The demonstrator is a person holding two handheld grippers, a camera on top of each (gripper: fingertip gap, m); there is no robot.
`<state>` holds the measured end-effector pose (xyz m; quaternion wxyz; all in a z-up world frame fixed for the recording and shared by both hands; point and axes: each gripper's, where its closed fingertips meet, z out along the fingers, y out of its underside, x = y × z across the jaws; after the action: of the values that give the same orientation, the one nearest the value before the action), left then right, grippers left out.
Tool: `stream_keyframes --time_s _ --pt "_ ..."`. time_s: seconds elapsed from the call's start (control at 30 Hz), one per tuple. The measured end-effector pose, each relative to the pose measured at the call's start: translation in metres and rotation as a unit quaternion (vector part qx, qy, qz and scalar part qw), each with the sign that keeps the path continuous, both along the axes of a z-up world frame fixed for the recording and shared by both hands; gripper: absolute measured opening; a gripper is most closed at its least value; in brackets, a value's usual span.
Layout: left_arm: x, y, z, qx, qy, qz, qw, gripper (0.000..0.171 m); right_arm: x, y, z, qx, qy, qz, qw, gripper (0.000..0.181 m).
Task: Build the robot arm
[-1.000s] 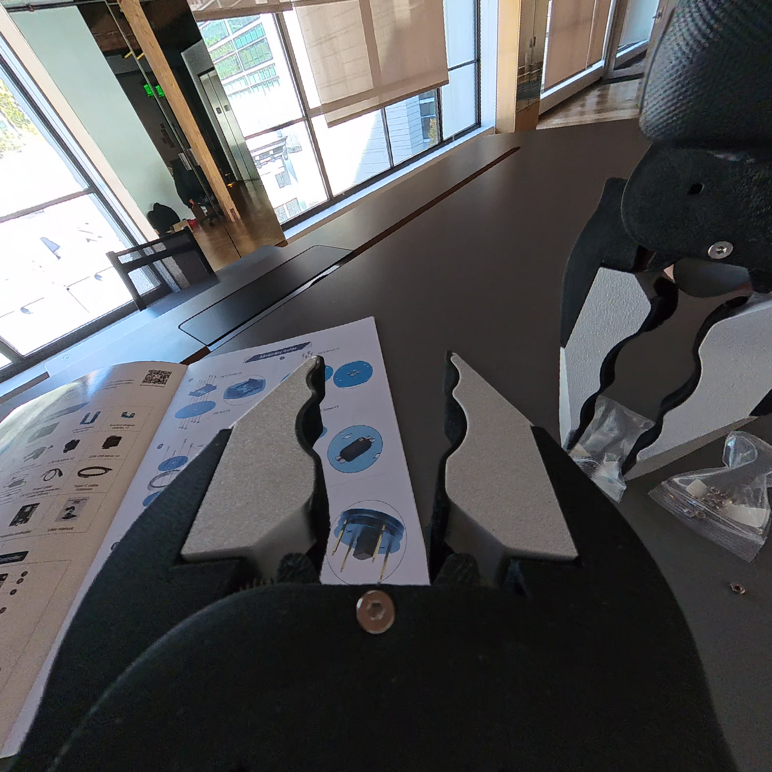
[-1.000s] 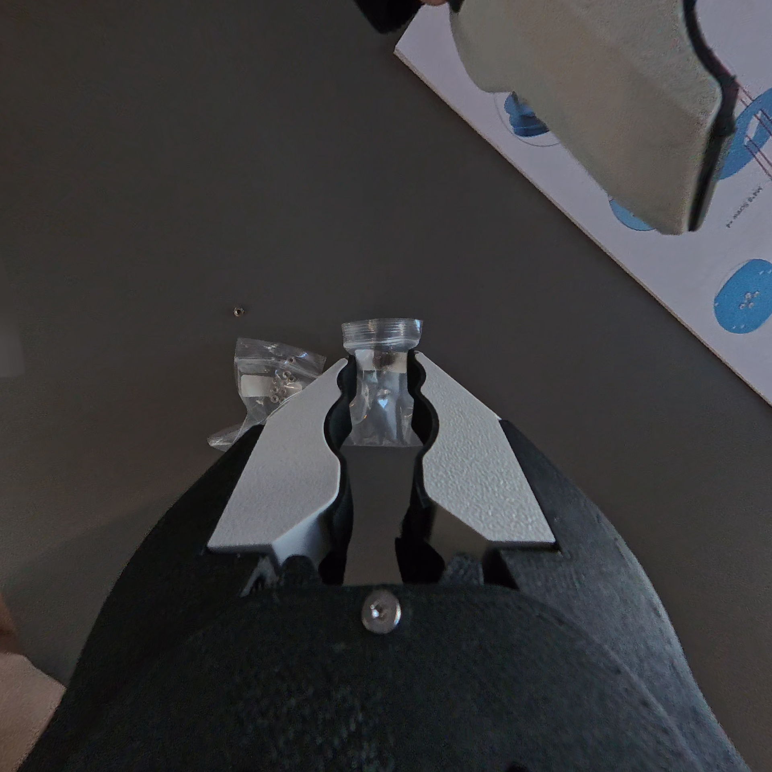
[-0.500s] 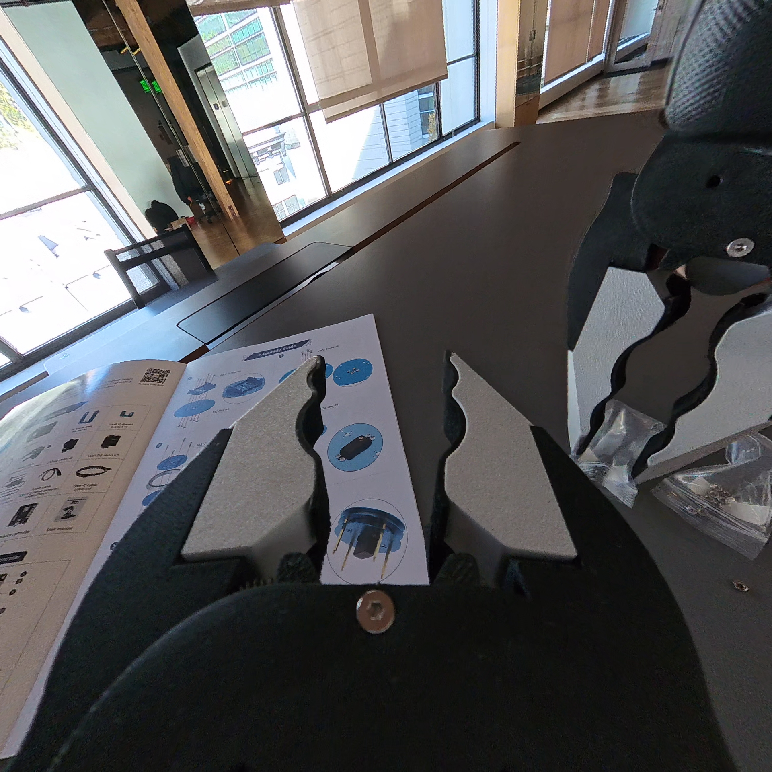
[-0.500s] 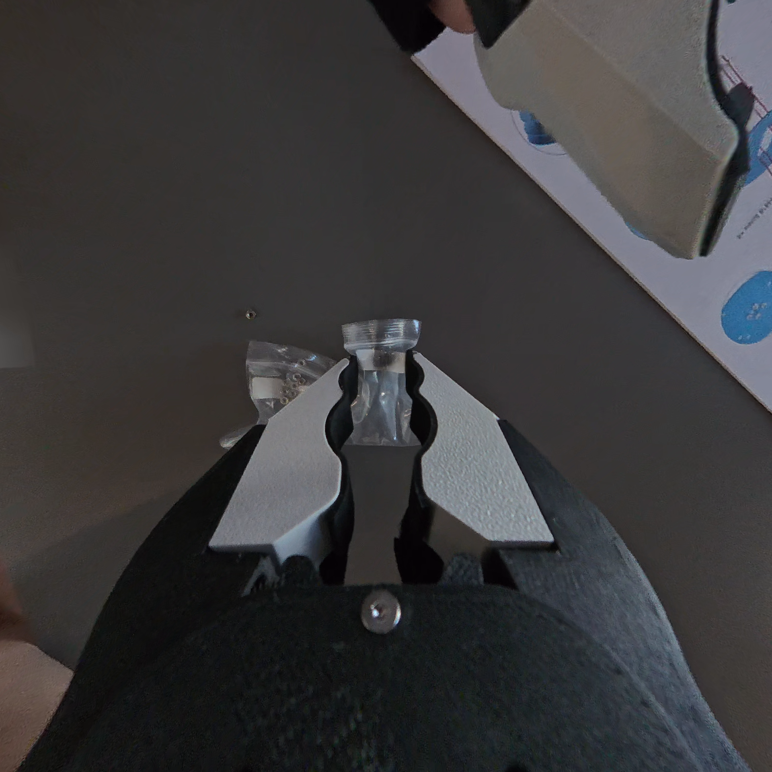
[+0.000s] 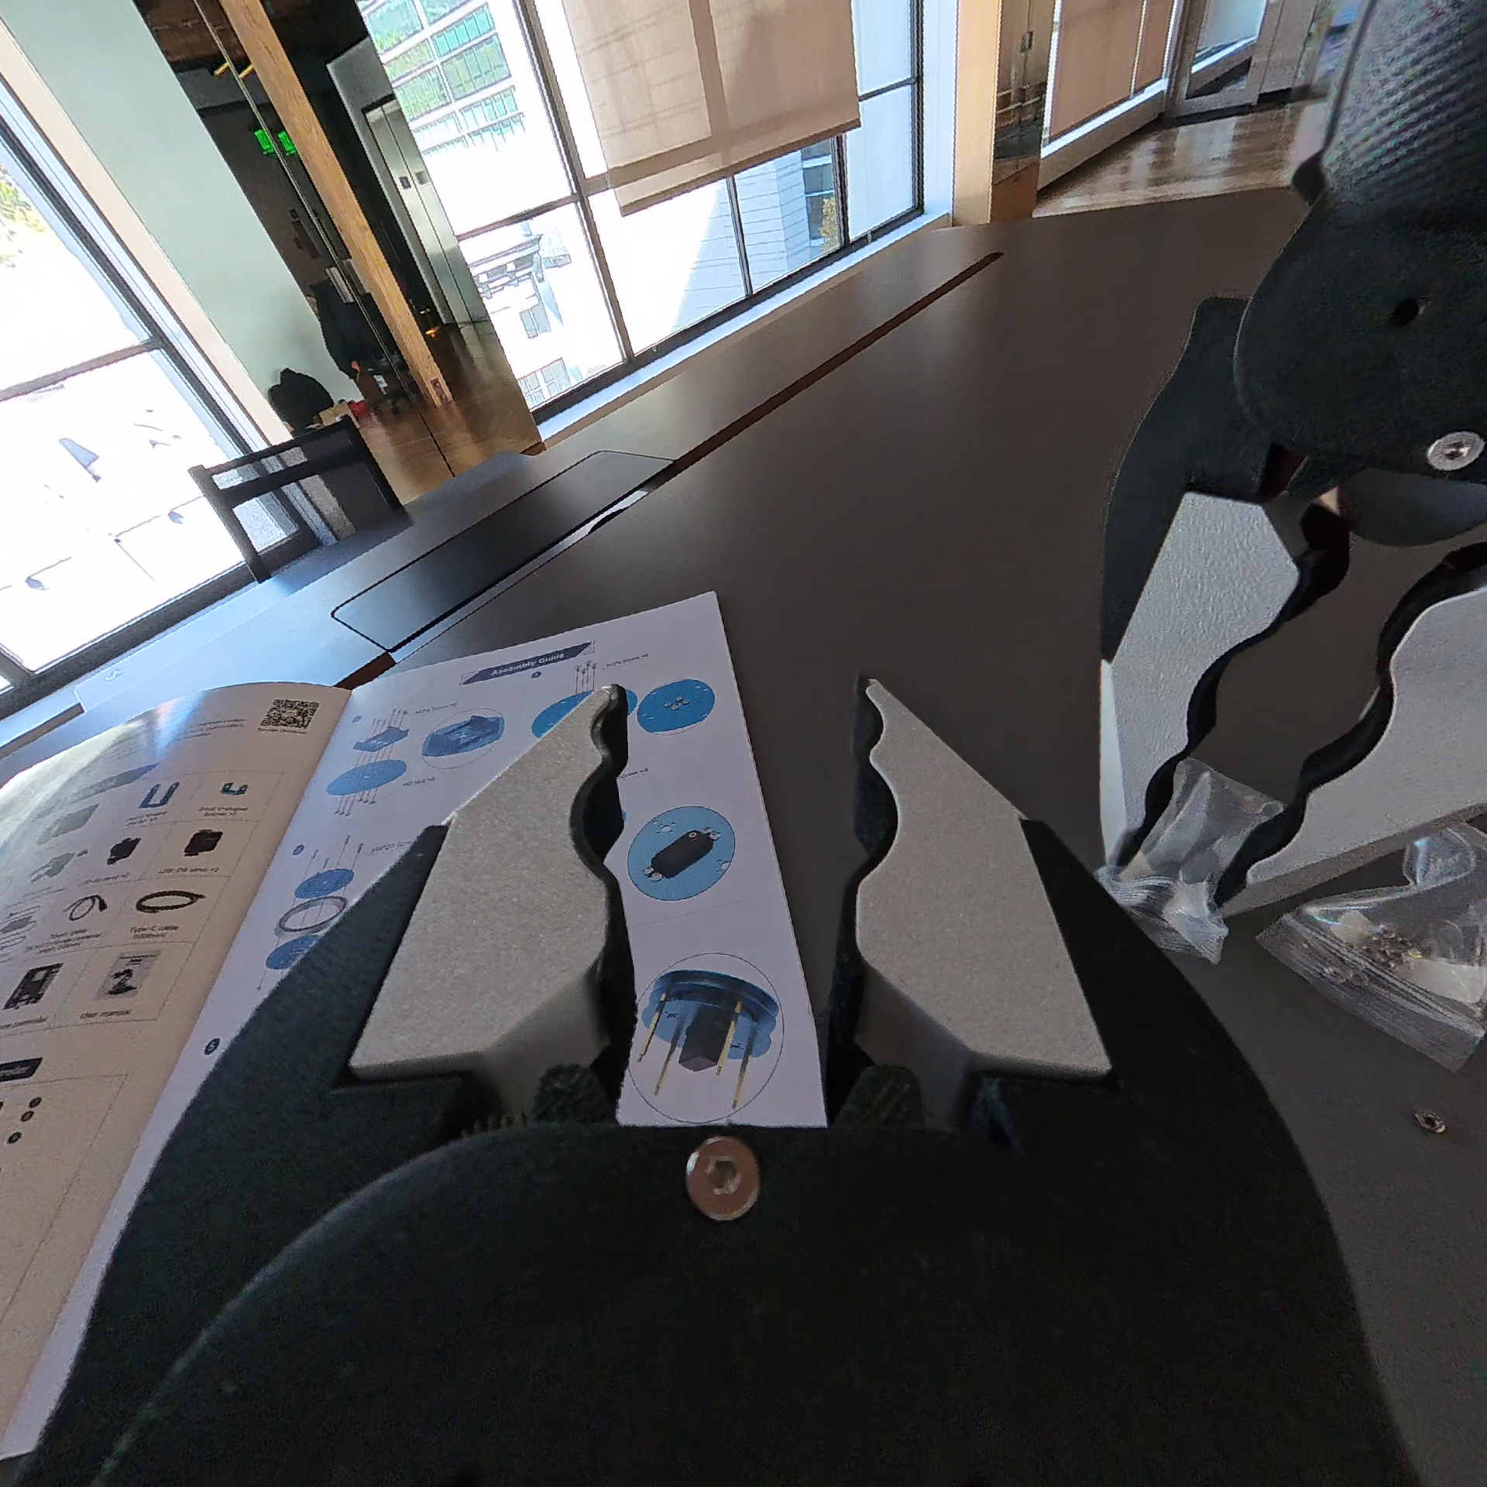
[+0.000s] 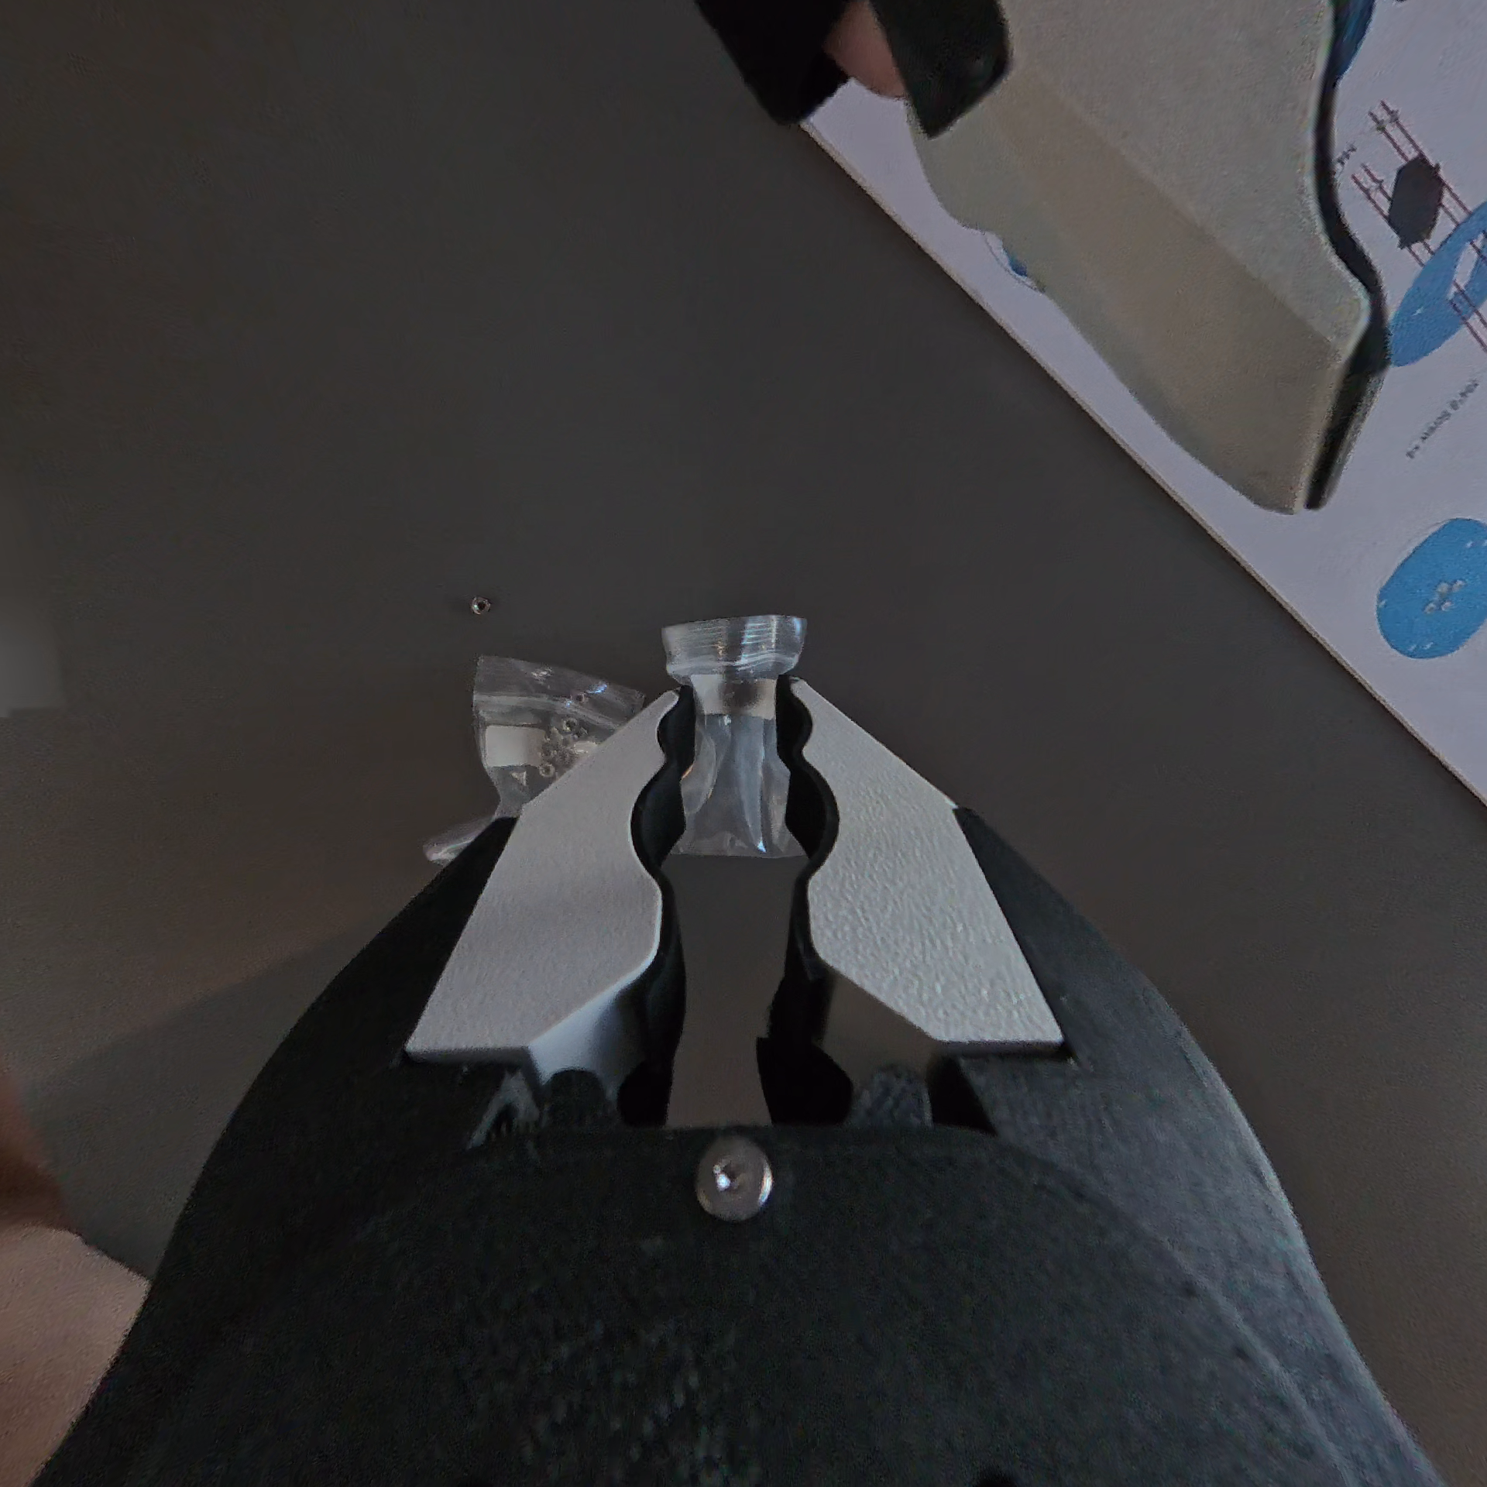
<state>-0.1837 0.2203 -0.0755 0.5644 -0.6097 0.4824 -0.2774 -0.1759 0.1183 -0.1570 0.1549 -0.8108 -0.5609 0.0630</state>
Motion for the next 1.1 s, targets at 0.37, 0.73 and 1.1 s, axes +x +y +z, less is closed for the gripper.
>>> stream_keyframes --time_s 0.37,0.73,1.1 --pt "0.0007 -0.0003 -0.0011 0.0 0.003 -0.002 1.0 0.054 -0.0025 -0.0018 -0.0002 -0.005 -0.004 0.005 1.0 0.019" --pt "0.001 0.0002 -0.0022 0.0 0.006 -0.002 1.0 0.054 0.0013 0.0004 0.0005 0.004 -0.034 0.005 0.999 0.017" --pt "0.0011 -0.0001 -0.0021 0.0 0.007 -0.003 1.0 0.053 -0.0004 0.0045 0.0014 0.012 -0.054 0.008 0.998 0.014"
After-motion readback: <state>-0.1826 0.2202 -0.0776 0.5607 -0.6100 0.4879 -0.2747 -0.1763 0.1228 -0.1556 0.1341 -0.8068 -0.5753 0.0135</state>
